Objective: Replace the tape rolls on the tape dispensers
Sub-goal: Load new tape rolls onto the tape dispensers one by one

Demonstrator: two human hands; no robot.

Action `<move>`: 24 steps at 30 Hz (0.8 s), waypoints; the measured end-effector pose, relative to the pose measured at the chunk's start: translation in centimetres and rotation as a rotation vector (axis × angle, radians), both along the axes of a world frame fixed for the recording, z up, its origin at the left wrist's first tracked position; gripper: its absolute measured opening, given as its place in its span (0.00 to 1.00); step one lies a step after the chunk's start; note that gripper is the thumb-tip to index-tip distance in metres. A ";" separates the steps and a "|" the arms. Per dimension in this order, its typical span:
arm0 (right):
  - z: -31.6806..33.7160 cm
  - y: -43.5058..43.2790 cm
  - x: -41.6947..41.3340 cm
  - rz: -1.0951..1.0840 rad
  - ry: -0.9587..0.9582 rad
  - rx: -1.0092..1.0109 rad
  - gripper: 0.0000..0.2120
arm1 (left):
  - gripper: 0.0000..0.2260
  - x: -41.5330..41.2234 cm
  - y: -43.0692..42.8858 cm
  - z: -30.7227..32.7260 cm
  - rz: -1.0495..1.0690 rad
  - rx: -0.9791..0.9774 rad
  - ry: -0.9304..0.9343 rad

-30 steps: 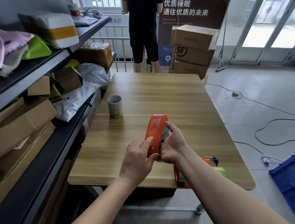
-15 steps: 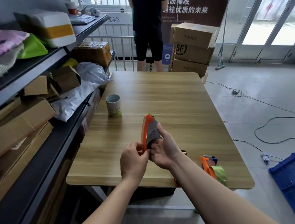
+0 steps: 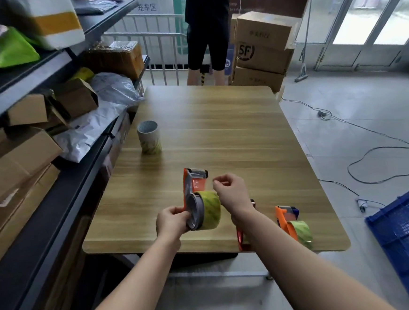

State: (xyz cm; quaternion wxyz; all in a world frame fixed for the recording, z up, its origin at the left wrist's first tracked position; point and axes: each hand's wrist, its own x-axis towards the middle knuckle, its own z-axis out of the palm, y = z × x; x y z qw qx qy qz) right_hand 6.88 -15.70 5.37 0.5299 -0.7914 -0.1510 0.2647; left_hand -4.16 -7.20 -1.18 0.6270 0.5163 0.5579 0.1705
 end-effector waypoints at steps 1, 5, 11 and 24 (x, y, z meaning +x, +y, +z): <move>-1.2 -0.3 0.2 0.005 0.008 -0.041 0.05 | 0.04 0.1 0.0 -0.3 -0.011 -0.057 -0.010; -4.9 -0.4 0.6 0.010 0.307 -0.064 0.10 | 0.04 0.3 0.2 -1.7 -0.021 -0.210 -0.002; -9.0 -0.8 0.3 0.048 0.579 -0.100 0.08 | 0.05 0.7 0.7 -4.2 -0.080 -0.339 0.040; -14.5 -0.6 -0.8 -0.043 0.230 -0.335 0.08 | 0.07 1.5 0.9 -8.8 -0.185 -0.347 0.177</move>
